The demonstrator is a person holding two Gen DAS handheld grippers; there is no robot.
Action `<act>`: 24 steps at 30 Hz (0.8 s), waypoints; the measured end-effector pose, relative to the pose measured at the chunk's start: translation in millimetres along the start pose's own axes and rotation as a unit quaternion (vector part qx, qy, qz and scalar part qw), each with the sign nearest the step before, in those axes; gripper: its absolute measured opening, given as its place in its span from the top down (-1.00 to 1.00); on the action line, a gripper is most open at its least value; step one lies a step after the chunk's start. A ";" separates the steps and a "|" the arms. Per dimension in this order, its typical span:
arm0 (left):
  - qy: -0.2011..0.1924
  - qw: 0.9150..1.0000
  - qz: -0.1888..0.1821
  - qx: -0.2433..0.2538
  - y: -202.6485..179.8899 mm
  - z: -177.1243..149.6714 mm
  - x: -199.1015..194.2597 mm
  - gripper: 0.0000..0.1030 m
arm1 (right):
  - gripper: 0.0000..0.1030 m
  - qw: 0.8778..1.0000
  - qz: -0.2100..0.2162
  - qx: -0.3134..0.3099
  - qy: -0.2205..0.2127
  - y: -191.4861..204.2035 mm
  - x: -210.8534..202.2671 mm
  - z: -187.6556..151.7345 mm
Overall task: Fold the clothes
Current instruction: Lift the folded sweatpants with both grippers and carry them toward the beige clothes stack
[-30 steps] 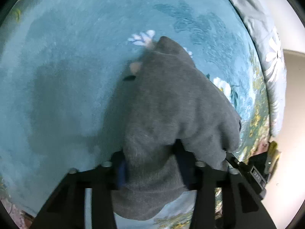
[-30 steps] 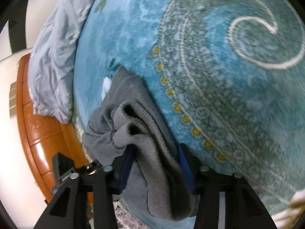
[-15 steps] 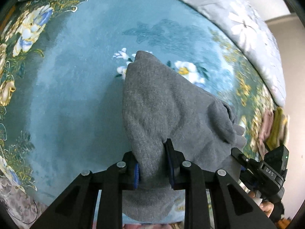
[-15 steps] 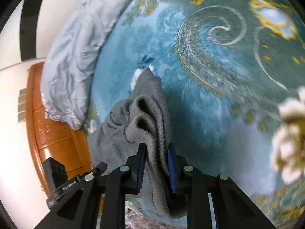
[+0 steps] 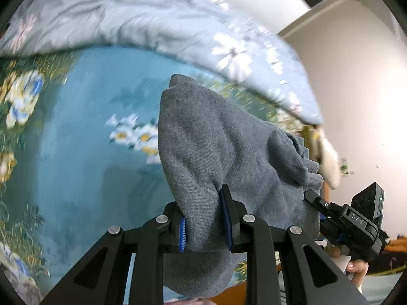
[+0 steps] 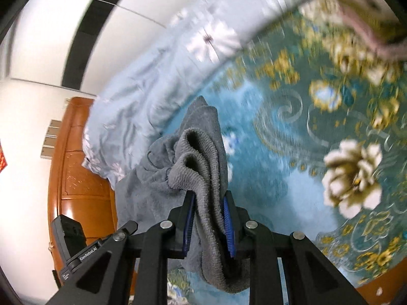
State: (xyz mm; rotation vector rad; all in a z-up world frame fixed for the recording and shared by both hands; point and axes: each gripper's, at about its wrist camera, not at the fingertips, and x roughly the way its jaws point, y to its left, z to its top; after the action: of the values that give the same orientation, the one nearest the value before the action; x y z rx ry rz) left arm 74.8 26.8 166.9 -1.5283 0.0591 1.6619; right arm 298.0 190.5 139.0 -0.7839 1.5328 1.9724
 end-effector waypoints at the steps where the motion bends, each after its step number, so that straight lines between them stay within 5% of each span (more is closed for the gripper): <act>1: -0.008 1.000 -0.007 0.010 -7.1 0.6 -7.4 0.54 | 0.55 1.000 -0.001 -0.005 -0.010 6.0 -10.0 0.4; 13: -0.054 0.994 -0.034 0.091 -92.0 -4.6 -43.8 0.54 | 0.55 0.996 0.006 -0.037 -0.077 22.0 -104.5 24.1; 24: -0.110 0.991 -0.013 0.076 -219.4 -49.0 -6.8 0.54 | 0.55 0.993 0.062 -0.076 -0.061 -64.8 -191.7 98.4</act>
State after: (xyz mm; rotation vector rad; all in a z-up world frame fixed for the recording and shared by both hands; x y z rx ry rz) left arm 244.0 135.0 268.1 -1.2207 0.0465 1.7536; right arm 464.9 291.4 251.2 -0.6275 1.4041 2.2064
